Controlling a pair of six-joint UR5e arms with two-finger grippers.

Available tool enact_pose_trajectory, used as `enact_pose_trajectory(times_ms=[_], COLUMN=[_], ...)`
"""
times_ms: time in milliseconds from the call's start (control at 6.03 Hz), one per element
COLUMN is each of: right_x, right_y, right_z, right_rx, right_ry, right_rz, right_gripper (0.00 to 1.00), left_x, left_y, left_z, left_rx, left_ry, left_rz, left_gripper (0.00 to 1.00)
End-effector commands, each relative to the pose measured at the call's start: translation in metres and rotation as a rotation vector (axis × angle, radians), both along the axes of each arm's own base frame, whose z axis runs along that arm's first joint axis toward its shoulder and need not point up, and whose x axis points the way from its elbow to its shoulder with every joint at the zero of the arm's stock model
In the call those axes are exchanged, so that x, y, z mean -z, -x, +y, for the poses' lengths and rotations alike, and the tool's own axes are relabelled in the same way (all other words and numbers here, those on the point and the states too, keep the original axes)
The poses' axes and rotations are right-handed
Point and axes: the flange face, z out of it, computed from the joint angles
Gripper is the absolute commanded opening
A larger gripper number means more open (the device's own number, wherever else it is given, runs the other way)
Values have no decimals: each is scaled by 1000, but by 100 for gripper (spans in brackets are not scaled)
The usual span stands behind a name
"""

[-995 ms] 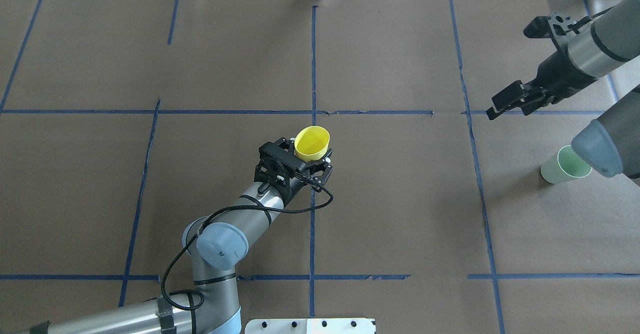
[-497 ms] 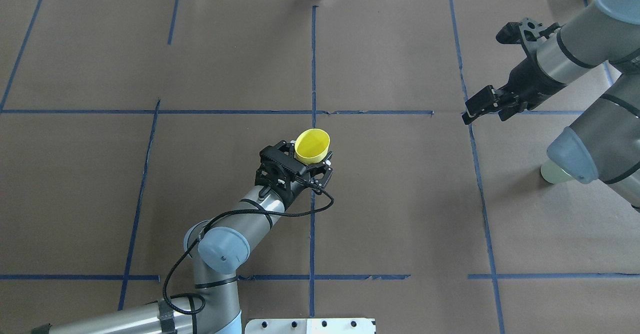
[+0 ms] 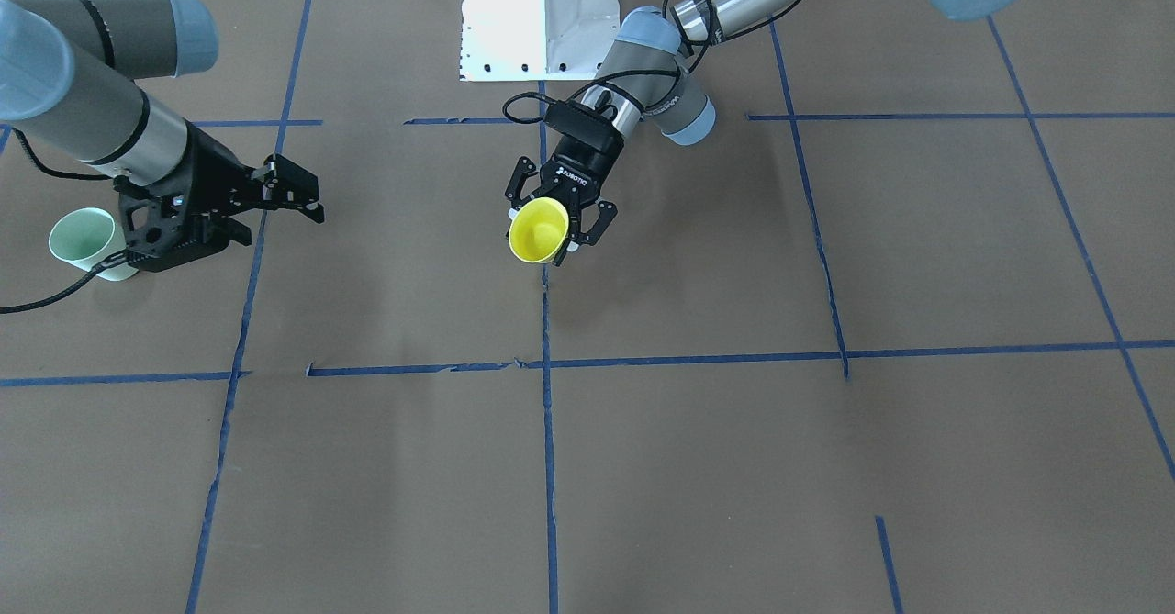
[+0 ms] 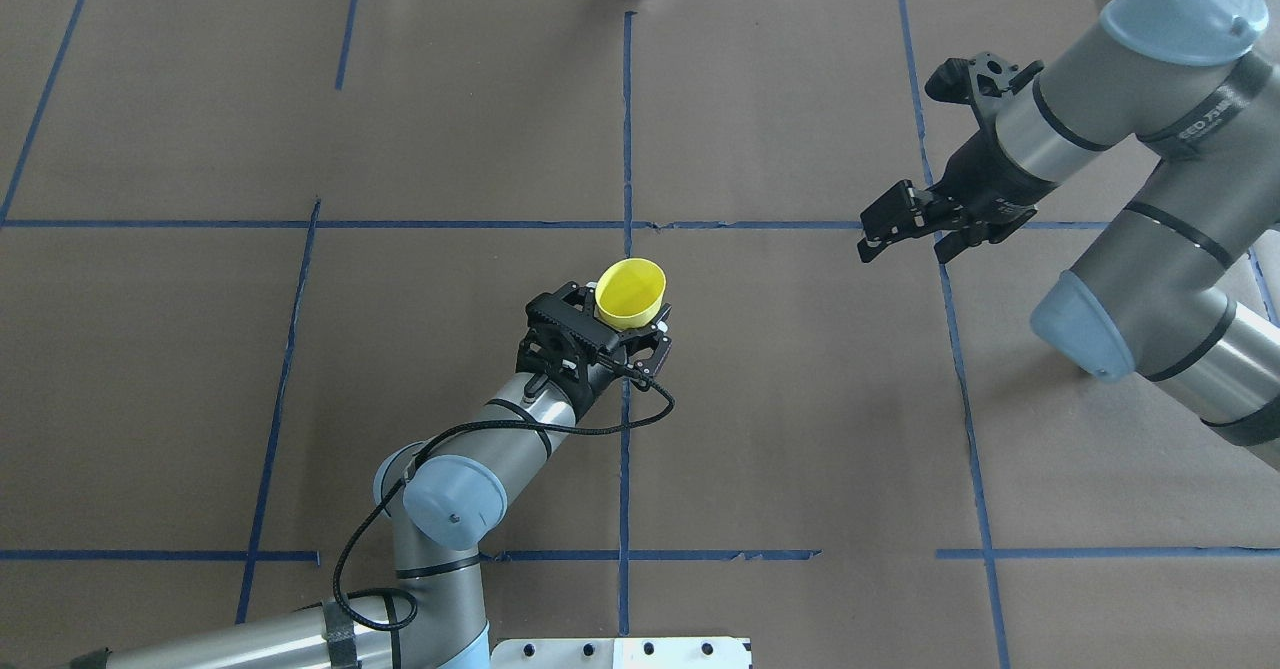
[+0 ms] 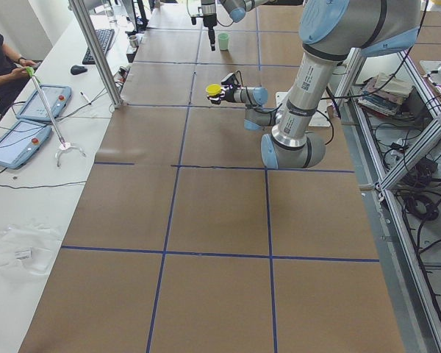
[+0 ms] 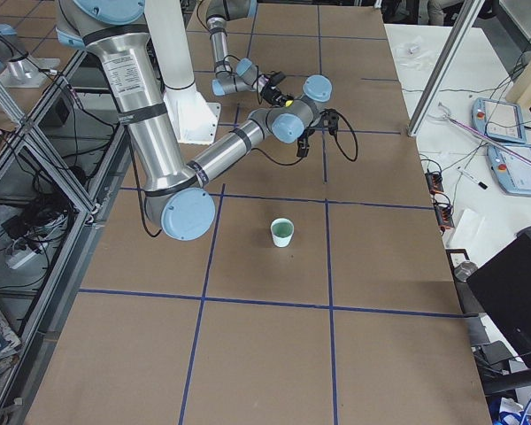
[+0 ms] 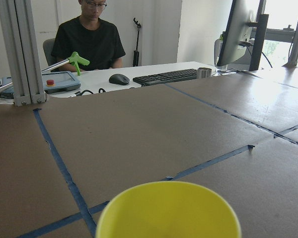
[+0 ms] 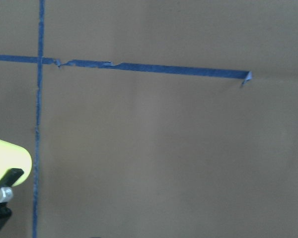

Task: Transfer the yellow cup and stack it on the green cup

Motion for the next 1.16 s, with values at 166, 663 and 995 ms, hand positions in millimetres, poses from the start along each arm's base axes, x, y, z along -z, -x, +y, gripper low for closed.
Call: enact_pose_trajectory(times_ms=[166, 663, 995], right_x=[56, 69, 81], right_y=[62, 91, 100], right_z=[7, 17, 16], right_rx=[-38, -25, -29], right_ry=[164, 207, 191], right_rz=[-15, -12, -16], right_gripper=[100, 100, 100], left_x=[16, 23, 28], left_y=[-7, -7, -10], left_z=[8, 12, 18], left_rx=[-10, -18, -27], left_ry=[-26, -55, -75], left_rz=[-5, -18, -33], left_gripper=[26, 25, 26])
